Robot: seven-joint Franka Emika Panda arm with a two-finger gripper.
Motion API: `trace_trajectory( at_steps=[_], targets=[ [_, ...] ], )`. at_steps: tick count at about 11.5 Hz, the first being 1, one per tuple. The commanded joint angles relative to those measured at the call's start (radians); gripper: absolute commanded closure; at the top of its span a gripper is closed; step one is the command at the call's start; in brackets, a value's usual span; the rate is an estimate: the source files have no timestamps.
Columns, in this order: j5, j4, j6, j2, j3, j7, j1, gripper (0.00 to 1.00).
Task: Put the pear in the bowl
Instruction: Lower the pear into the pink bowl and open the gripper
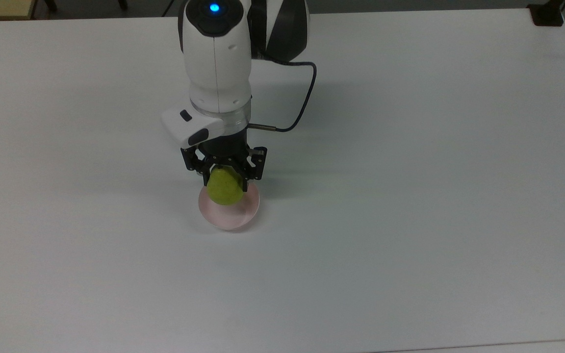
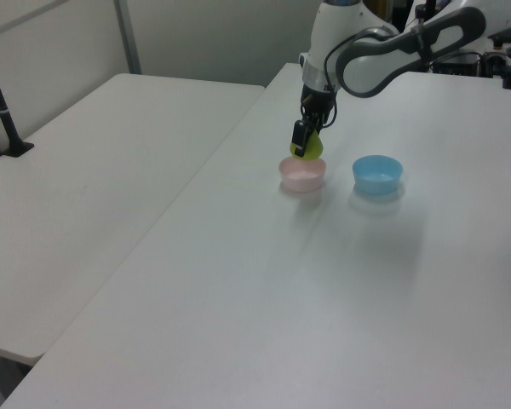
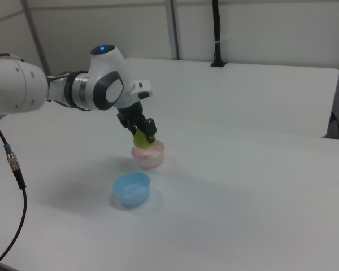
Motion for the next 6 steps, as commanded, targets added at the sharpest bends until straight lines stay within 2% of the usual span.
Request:
trace_trajectory(
  at_steps=[1,5,6],
  targets=[
    [-0.022,-0.008,0.084,0.039,-0.009,0.015,0.021,0.60],
    [-0.042,-0.007,0.129,0.077,-0.009,0.015,0.021,0.56],
    [-0.048,-0.008,0.130,0.077,-0.009,0.015,0.021,0.51]
  ],
)
